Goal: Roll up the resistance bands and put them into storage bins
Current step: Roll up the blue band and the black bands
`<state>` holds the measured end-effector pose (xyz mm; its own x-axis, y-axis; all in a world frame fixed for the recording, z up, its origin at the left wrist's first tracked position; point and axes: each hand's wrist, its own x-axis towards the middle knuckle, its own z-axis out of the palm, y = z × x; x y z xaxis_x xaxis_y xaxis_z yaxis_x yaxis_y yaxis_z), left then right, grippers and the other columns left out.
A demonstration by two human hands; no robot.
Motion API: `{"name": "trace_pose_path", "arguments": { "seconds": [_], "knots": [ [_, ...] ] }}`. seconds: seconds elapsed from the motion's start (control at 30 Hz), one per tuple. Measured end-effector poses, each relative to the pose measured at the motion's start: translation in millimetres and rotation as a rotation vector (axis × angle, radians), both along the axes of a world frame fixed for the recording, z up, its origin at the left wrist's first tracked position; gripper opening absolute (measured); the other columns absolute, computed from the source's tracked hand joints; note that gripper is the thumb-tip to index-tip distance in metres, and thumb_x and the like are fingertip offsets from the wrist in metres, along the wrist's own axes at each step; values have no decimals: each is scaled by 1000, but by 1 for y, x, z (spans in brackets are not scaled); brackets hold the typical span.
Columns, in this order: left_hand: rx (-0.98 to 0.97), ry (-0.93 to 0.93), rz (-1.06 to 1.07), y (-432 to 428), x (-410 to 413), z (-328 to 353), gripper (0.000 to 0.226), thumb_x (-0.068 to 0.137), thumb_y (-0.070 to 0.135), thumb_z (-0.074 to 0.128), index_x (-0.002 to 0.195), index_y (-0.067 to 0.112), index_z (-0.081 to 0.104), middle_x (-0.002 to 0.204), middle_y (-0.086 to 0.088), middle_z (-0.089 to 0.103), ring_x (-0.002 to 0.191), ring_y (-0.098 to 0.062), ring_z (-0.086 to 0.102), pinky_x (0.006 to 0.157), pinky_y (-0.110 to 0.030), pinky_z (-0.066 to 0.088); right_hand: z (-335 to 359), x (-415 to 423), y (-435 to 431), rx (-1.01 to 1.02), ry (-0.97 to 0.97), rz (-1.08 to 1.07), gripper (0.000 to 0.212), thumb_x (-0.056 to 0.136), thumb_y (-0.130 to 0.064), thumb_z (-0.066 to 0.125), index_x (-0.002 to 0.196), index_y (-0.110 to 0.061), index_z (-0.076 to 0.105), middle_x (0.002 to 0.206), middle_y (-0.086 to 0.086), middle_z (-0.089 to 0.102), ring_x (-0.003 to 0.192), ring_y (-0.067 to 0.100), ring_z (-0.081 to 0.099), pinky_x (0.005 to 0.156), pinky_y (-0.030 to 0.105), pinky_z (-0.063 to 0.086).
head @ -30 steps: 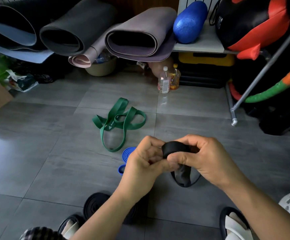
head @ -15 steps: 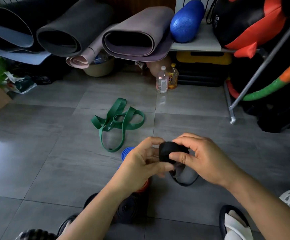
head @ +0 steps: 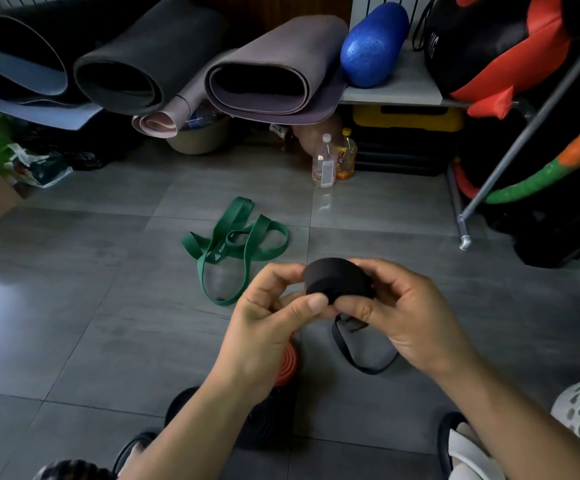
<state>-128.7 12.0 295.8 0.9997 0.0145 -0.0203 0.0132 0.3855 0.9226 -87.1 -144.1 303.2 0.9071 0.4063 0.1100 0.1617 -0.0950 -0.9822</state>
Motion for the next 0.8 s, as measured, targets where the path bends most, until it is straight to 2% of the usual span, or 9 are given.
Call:
{"name": "trace_pose_path", "arguments": {
  "seconds": [0.1, 0.17, 0.23, 0.3, 0.37, 0.47, 0.53, 0.6, 0.8],
  "knots": [
    [-210, 29, -36, -3, 0, -6, 31, 52, 19, 88, 76, 22, 69, 84, -4, 70, 74, -17, 69, 67, -26, 56, -4, -2, 6, 78, 112, -21, 32, 66, -35, 71, 95, -24, 66, 92, -4, 72, 89, 10, 67, 81, 24, 52],
    [-115, 98, -29, 0, 2, -8, 26, 63, 2, 80, 78, 19, 67, 85, -6, 68, 72, -15, 68, 66, -22, 55, -6, 2, 0, -99, 59, 11, 29, 73, -31, 68, 99, -21, 66, 93, -1, 71, 90, 12, 65, 84, 28, 51],
    [435, 24, 7, 7, 5, -14, 28, 73, 1, 72, 88, 22, 63, 92, 0, 64, 72, -4, 65, 71, -15, 52, -11, 7, -7, -439, -199, 24, 23, 80, -26, 68, 100, -16, 67, 89, -4, 67, 86, 14, 63, 77, 29, 49],
    [996, -207, -9, 10, 6, -16, 29, 74, 15, 70, 100, 25, 65, 93, 18, 55, 78, 4, 57, 73, -5, 42, -17, 5, -8, -718, -472, 57, 28, 81, -35, 60, 97, -13, 66, 84, -2, 62, 81, 19, 60, 68, 32, 48],
    [1129, -277, -61, 11, 7, -20, 31, 68, 22, 67, 97, 31, 66, 81, 26, 52, 76, 2, 51, 71, -9, 41, -20, 2, -6, -764, -542, 102, 41, 79, -46, 50, 95, -12, 66, 83, -1, 61, 79, 16, 58, 66, 30, 47],
    [950, -194, 49, 9, 7, -14, 26, 68, 15, 74, 87, 29, 63, 73, 26, 61, 68, 5, 56, 67, -11, 45, -13, 4, -4, -541, -418, 61, 35, 74, -39, 60, 98, -15, 67, 85, -8, 55, 84, 2, 51, 74, 11, 38],
    [620, -60, 71, 6, 6, -5, 33, 69, -1, 74, 80, 28, 63, 68, 17, 67, 63, 3, 61, 63, -12, 48, -8, 7, -6, -368, -328, 18, 34, 69, -42, 67, 98, -24, 64, 92, -13, 51, 91, -5, 49, 81, 5, 36],
    [283, 15, 54, 1, 4, 2, 30, 66, -4, 70, 85, 18, 61, 65, 6, 70, 61, -5, 65, 61, -15, 51, -6, 9, -8, -273, -259, 2, 37, 67, -50, 64, 96, -26, 63, 97, -13, 53, 96, -5, 51, 85, 6, 37],
    [-274, 116, 11, -10, 0, -8, 33, 51, 5, 86, 78, 12, 67, 79, -8, 68, 69, -19, 68, 62, -23, 55, -12, -3, 4, -28, -56, 22, 20, 63, -47, 67, 79, -36, 64, 75, -13, 60, 74, 0, 57, 70, 12, 42]
  ]
}}
